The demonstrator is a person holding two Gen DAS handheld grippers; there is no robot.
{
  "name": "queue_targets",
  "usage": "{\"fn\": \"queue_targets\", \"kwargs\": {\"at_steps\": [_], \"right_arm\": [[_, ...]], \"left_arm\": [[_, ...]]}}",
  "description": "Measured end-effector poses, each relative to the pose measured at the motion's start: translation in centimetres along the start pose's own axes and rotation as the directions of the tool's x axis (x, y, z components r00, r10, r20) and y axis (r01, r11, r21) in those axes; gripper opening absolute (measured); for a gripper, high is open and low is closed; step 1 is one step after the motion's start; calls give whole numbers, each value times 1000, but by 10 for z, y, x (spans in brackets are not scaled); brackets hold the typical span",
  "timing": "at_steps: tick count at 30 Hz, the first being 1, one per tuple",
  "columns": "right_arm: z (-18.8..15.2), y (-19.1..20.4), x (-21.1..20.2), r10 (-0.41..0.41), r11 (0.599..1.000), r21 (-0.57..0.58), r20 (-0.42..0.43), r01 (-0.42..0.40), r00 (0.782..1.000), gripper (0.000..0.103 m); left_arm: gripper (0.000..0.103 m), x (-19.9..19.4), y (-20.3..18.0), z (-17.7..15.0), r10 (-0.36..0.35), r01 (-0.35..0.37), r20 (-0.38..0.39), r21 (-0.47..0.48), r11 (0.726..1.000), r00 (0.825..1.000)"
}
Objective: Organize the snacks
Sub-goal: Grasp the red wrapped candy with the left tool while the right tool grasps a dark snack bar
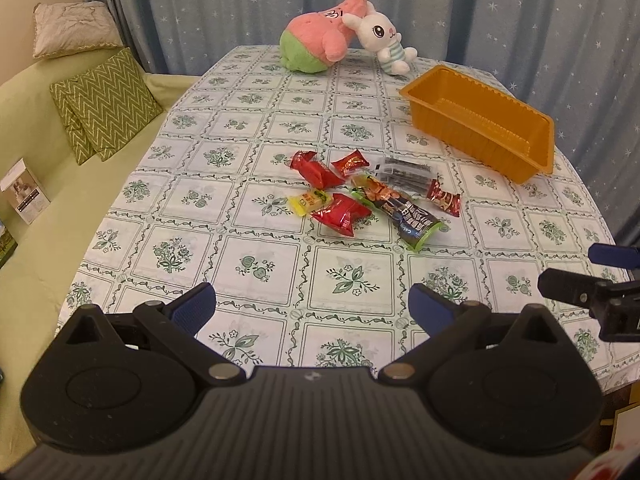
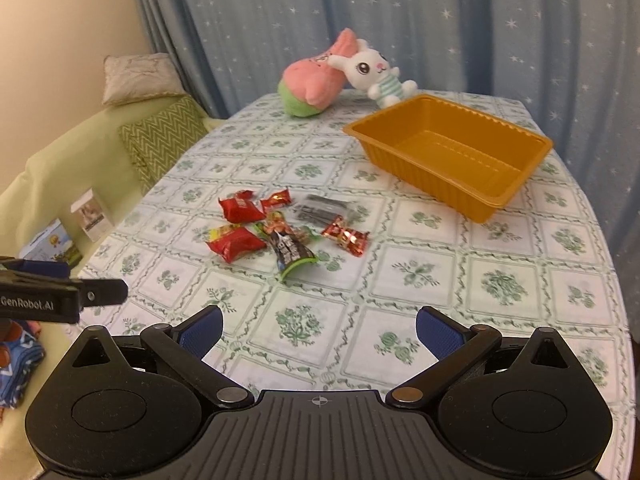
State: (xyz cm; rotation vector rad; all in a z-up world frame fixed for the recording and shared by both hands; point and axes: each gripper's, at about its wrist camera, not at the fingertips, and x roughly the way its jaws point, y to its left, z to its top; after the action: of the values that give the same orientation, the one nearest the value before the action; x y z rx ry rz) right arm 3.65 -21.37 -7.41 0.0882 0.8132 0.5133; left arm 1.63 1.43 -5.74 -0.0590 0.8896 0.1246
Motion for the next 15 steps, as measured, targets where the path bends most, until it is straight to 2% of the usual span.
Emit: {"fn": "queue_targets", "kwargs": {"at_steps": [2, 3, 4, 8, 11, 12, 15], "right_arm": [[2, 3, 6, 11, 1000, -17, 17, -10, 1000, 100], [3, 5, 9, 12, 999, -31, 22, -11, 1000, 96], [5, 7, 14, 14, 999, -43, 19, -14, 1000, 88], [11, 12, 34, 5, 998, -61, 24, -3, 1000, 80], [19, 17, 54, 2, 997, -72, 10, -2, 1000, 64], [21, 18, 61, 14, 997, -72, 8, -13, 1000, 62], [29, 25, 84, 23, 994, -103, -9, -24, 1000, 48]], "left_arm": [[96, 7, 3, 1, -14, 14, -2, 9, 1000, 1000], [96, 11, 5, 2, -20, 20, -1, 13, 1000, 1000], [95, 15, 6, 4, -28, 28, 1, 21, 999, 1000], [92, 36, 11, 15, -57, 56, 11, 70, 996, 998], [90, 52, 17, 28, -74, 74, 2, 98, 992, 997], [90, 57, 19, 32, -82, 81, 3, 107, 991, 997], [85, 75, 26, 44, -100, 100, -8, 131, 986, 995]]}}
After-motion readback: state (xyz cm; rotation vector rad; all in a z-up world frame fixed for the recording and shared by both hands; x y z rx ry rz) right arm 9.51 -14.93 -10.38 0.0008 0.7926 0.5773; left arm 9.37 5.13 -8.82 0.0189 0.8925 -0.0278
